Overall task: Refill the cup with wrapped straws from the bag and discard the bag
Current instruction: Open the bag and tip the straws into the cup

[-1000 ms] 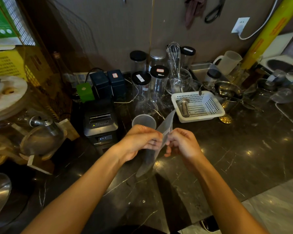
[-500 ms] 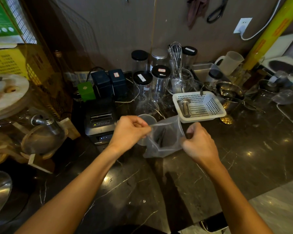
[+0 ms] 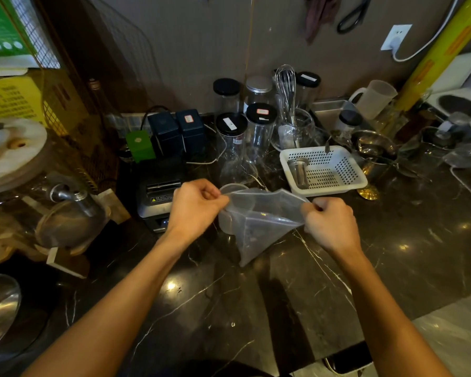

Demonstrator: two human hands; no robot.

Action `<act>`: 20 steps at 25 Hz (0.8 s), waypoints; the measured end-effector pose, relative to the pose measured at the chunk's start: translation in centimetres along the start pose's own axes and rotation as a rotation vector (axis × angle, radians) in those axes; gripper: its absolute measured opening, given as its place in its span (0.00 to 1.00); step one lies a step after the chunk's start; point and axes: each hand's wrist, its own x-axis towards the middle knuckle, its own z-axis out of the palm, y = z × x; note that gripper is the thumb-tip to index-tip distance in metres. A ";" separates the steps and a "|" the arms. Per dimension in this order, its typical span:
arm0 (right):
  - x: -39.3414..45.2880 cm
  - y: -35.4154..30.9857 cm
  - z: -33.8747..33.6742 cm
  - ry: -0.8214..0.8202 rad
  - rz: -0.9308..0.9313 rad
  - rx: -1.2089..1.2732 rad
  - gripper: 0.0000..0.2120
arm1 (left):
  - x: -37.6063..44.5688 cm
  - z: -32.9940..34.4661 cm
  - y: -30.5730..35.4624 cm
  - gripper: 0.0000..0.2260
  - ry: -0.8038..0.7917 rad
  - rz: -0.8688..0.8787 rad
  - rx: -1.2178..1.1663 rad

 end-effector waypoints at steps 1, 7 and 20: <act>-0.1 -0.3 0.1 -0.031 -0.026 0.031 0.11 | 0.2 0.2 0.2 0.04 -0.038 0.002 -0.004; -0.6 -1.5 1.6 -0.232 -0.228 0.087 0.18 | 0.4 2.2 1.2 0.13 -0.145 0.128 0.109; 4.5 10.7 7.1 -0.314 0.506 0.439 0.13 | 0.2 2.5 0.8 0.08 -0.223 0.310 0.364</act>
